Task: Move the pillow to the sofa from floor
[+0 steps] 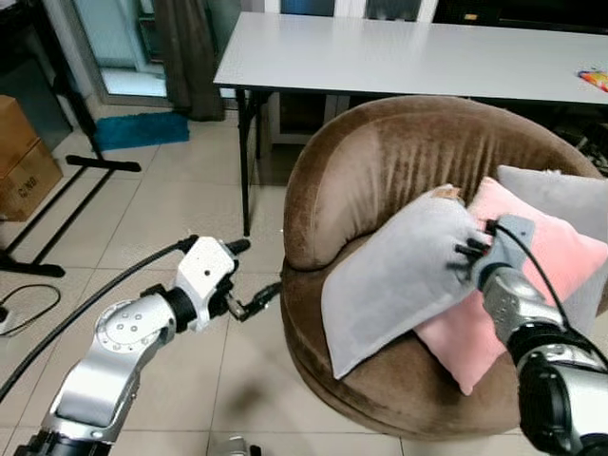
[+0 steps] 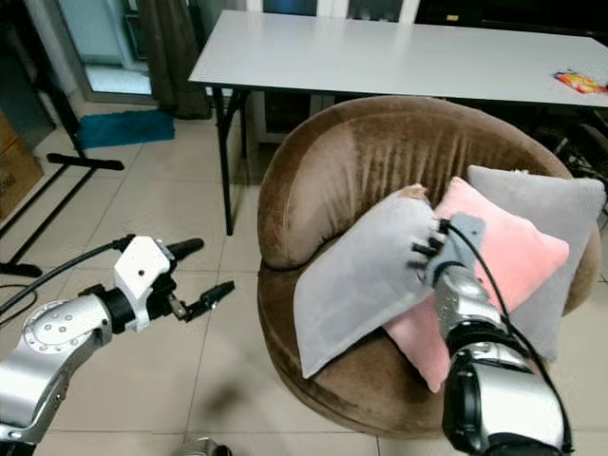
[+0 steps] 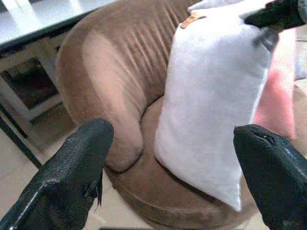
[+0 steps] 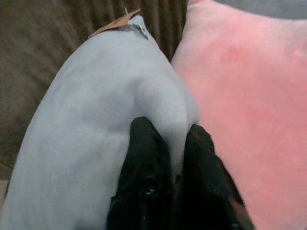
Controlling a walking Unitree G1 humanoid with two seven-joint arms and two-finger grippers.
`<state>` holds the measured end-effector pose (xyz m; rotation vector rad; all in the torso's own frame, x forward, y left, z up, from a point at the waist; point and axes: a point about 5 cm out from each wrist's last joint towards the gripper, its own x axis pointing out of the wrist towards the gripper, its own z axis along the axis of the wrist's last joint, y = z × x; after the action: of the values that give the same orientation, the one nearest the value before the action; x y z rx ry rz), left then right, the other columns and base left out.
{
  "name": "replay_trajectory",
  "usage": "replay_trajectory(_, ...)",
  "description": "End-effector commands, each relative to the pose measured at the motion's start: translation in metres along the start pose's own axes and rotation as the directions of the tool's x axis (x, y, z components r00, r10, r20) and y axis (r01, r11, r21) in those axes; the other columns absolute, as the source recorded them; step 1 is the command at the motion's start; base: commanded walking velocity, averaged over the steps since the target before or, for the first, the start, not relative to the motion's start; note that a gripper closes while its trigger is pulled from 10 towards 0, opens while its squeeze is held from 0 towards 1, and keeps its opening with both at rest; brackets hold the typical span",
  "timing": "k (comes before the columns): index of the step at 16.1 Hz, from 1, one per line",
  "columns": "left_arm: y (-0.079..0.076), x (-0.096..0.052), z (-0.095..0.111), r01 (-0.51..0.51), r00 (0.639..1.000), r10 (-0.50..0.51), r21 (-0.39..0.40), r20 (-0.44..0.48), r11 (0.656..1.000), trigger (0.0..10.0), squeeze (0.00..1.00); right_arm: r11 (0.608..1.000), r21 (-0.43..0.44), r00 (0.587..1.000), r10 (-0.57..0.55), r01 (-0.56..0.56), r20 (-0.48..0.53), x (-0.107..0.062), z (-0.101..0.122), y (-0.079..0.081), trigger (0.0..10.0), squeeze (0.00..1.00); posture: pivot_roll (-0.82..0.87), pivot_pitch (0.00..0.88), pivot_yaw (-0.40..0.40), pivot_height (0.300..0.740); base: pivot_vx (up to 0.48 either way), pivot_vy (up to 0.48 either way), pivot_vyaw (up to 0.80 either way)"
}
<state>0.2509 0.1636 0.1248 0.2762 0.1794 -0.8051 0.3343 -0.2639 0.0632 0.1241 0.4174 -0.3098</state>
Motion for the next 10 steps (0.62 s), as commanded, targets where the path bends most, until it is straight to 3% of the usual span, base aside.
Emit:
replay_trajectory(1,-0.004,0.001,0.001,0.059,0.998,-0.059,-0.045,0.008,0.997,10.0,0.0,1.0,-0.005,0.998,-0.001,0.001,0.068,0.002,0.018,-0.005,10.0,1.0,0.03,0.0,-0.034,0.74,0.0,0.0,0.0)
replay_trajectory(5,-0.003,0.004,0.004,0.107,0.994,-0.106,-0.058,0.02,0.993,10.0,0.0,1.0,0.013,0.992,-0.007,0.005,0.122,0.0,0.029,-0.02,10.0,1.0,0.01,0.0,-0.023,0.74,0.0,0.0,0.0)
replay_trajectory(8,-0.004,0.007,0.007,0.122,0.992,-0.119,-0.069,0.041,0.99,10.0,0.0,0.999,0.033,0.971,-0.032,0.025,0.238,-0.004,0.048,-0.039,10.0,1.0,-0.01,0.0,-0.013,0.74,0.0,0.0,0.0)
replay_trajectory(10,0.001,0.01,0.01,0.023,0.997,-0.019,-0.061,0.073,0.998,10.0,0.0,0.999,0.042,0.933,-0.025,0.01,0.358,-0.01,0.067,-0.044,10.0,1.0,-0.03,0.0,0.002,0.74,0.0,0.0,0.0)
